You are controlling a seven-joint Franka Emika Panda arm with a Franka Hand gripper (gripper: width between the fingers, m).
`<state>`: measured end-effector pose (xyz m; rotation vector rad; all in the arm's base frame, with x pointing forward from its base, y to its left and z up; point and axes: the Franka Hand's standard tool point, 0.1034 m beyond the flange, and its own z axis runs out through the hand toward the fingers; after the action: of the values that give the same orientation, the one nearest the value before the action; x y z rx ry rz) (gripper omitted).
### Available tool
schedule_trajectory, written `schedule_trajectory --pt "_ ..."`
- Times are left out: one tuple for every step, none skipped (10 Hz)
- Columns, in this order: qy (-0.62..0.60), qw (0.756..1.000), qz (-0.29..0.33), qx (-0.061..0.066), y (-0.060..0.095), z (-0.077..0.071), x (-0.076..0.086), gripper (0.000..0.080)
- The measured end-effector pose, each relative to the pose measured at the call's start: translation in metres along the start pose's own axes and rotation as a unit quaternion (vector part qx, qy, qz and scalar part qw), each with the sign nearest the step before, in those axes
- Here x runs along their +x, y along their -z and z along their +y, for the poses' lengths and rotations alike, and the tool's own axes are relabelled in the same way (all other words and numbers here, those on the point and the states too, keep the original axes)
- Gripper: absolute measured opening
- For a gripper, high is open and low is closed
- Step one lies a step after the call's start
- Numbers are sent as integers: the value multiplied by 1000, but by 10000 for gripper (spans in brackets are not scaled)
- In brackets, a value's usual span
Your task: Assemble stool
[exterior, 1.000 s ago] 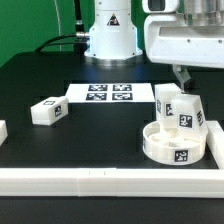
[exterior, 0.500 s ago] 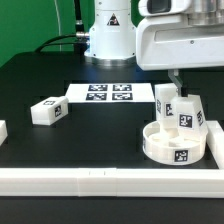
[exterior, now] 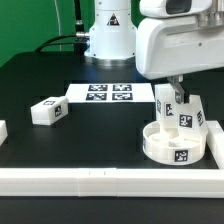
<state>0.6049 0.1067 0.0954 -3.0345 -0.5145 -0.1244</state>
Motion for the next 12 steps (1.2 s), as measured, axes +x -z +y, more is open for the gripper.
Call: schedule_trajectory --pt "39 999 -1 -2 0 1 0 648" --pt "74 997 -2 -5 0 3 -1 648" --pt "99 995 -2 -5 0 4 -1 648" --pt "137 991 -4 -7 -1 5 -2 648" --pt "177 984 -7 -9 -3 5 -5 648" --pt "188 982 -9 -8 -4 7 -7 648" --pt "186 982 -10 -8 -6 9 -9 648" --pt "185 983 -12 -7 -7 11 -11 648" --pt "184 983 -14 -7 -9 12 -13 648" --pt "183 983 -13 -8 -12 13 -15 648" --pt "183 983 -14 -8 -13 13 -16 648" --pt "183 983 -14 -8 -14 13 -16 639"
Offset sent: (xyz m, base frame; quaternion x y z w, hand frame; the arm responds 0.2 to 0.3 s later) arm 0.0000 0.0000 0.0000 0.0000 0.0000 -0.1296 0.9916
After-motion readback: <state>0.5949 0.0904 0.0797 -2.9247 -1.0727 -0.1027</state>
